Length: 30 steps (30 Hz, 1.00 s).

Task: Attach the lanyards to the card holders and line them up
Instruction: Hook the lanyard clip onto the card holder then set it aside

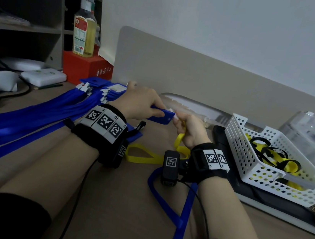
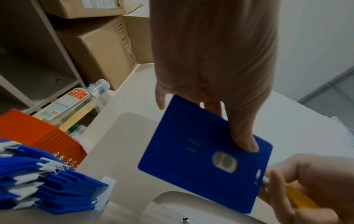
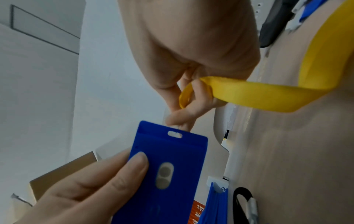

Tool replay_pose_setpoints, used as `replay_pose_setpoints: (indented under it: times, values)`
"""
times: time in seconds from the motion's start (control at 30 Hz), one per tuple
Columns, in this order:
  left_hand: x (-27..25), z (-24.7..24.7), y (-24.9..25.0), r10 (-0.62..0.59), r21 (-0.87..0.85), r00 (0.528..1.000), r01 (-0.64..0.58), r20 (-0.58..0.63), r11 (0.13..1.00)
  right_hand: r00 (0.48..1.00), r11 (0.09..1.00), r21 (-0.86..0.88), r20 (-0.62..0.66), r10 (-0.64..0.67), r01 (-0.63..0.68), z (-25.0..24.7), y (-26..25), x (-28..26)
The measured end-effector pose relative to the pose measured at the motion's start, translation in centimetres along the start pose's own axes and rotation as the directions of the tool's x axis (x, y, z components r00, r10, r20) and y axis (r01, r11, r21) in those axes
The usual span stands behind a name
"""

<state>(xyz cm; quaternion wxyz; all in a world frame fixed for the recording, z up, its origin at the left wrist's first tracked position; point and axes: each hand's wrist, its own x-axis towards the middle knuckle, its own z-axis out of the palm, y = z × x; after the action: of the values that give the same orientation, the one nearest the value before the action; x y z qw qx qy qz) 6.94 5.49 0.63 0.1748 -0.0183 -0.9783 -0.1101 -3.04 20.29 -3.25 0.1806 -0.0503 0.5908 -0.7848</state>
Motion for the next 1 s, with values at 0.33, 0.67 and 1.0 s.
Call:
replay_pose_setpoints:
  times: [0.33, 0.67, 1.0]
  values:
    - [-0.2, 0.6, 2.4, -0.124, -0.721, 0.95, 0.298, 0.285, 0.626, 0.982, 0.793, 0.609, 0.159, -0.102, -0.016, 0.6, -1.5, 0.3]
    - [-0.5, 1.1, 2.3, -0.107, -0.904, 0.954, 0.3, 0.281, 0.304, 0.989, 0.818, 0.568, 0.051, -0.142, 0.088, 0.1, -1.7, 0.5]
    - [-0.2, -0.3, 1.1, -0.24, -0.978, 0.948, 0.205, 0.211, -0.049, 0.948, 0.928, -0.36, 0.316, 0.02, 0.1, 0.5, -0.3, -1.4]
